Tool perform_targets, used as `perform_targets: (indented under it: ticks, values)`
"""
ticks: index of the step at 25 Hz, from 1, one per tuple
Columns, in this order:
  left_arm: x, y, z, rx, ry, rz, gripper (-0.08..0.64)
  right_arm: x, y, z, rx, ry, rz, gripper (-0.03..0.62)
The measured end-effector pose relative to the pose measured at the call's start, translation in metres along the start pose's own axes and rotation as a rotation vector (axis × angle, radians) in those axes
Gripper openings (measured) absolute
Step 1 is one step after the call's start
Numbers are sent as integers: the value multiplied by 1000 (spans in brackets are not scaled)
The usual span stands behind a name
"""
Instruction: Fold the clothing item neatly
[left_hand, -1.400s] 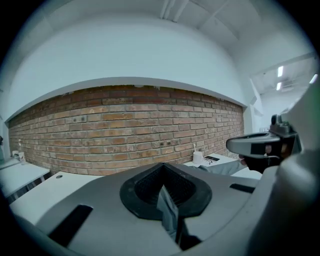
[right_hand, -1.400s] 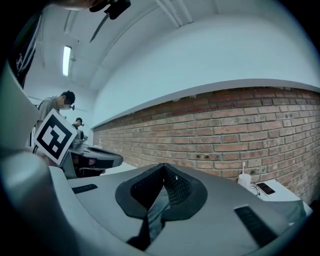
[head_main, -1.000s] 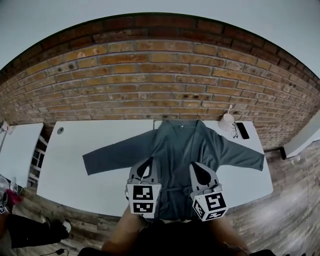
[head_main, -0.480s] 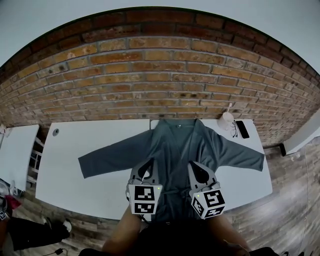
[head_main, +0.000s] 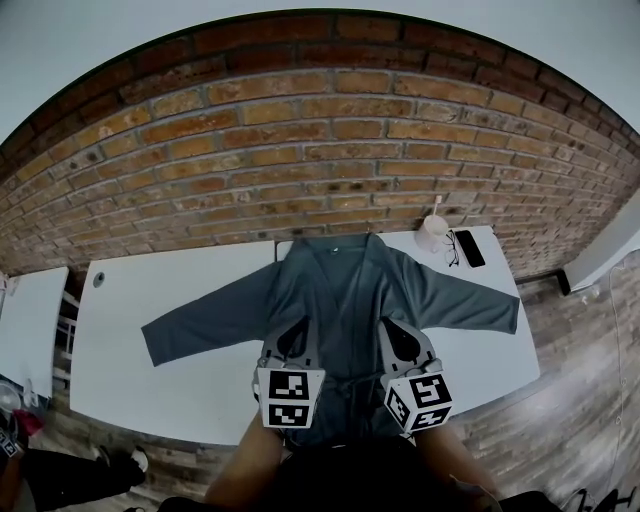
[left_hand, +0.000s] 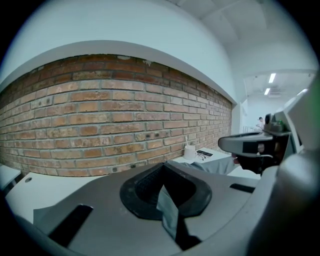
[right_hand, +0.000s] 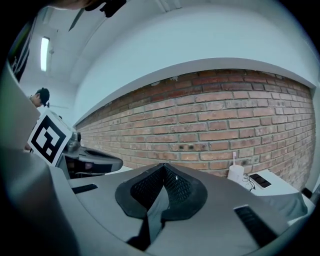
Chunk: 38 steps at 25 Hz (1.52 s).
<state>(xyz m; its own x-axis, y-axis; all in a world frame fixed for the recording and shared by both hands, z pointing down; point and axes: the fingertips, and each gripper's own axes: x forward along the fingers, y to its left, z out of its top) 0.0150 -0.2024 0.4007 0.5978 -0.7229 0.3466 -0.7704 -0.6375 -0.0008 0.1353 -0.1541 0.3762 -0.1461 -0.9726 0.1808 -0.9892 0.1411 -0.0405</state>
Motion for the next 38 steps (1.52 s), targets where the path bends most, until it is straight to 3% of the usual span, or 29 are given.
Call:
perform_targets:
  ticks: [7,16,23,30,38]
  values:
    - [38,-56,4,-46,37,-122,-5,-24,-71,-6,54,6,-126,2]
    - [94,-164,-14,38,121,-298,-5,-86,-185,-43,138,40,-357,2]
    - [130,-246,-17,94,161,-407,-5,-134,-265,-71,170,72,-491,2]
    - [151,-297,-22,170,193,-450,-5,-162,-352,-124,158,169,-613,2]
    - [153,-303,-31,219,239,-433,-5,-166,-450,-194,212,329,-741,6]
